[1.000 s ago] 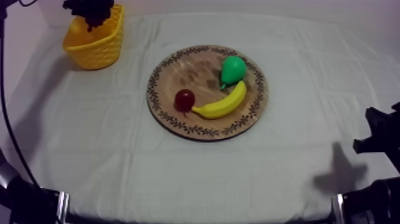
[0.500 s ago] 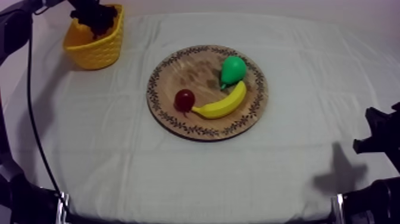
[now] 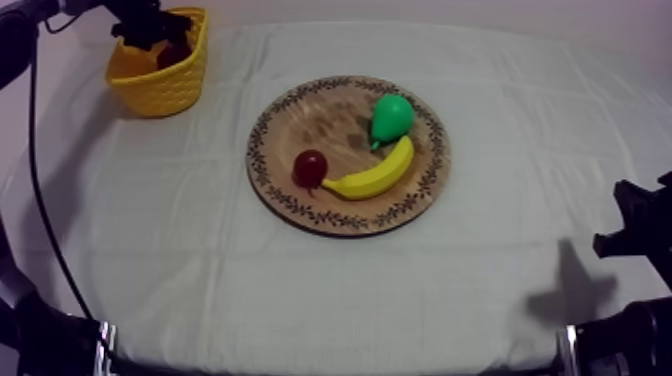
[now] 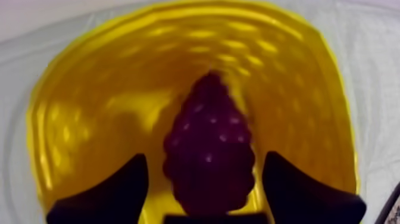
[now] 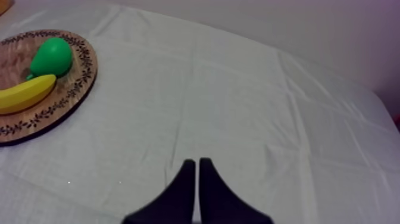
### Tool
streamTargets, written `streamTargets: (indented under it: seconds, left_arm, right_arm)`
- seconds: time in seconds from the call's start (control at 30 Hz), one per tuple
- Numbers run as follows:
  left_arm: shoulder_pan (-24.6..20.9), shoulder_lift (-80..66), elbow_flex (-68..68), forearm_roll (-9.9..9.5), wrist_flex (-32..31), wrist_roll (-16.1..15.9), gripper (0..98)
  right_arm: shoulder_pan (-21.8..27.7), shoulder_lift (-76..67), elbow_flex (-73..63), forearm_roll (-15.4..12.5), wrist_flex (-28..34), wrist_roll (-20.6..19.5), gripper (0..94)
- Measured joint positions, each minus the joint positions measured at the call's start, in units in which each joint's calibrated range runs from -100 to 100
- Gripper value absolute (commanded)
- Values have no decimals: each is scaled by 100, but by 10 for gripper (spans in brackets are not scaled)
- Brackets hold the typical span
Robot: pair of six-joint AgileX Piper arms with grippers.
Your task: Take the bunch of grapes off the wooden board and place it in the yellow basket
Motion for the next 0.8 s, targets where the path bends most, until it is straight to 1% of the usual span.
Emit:
streamTargets:
  seconds: [0.23, 0.4, 0.5, 0.63, 0.8]
  left_arm:
    - [-42, -631, 884, 10, -532, 83, 679]
    - [-46, -1340, 1677, 16, -811, 127, 626]
    - [-42, -1894, 2226, 3, -1005, 173, 565]
    - [-39, -2782, 3050, -9, -1205, 228, 454]
    - [-9, -4013, 4340, 7, -1343, 251, 362]
  right_arm:
    - [0, 0, 0, 0, 0, 0, 5]
    - [0, 0, 0, 0, 0, 0, 5]
    - [0, 0, 0, 0, 0, 0, 5]
    - [0, 0, 0, 0, 0, 0, 5]
    - [0, 0, 0, 0, 1, 0, 5]
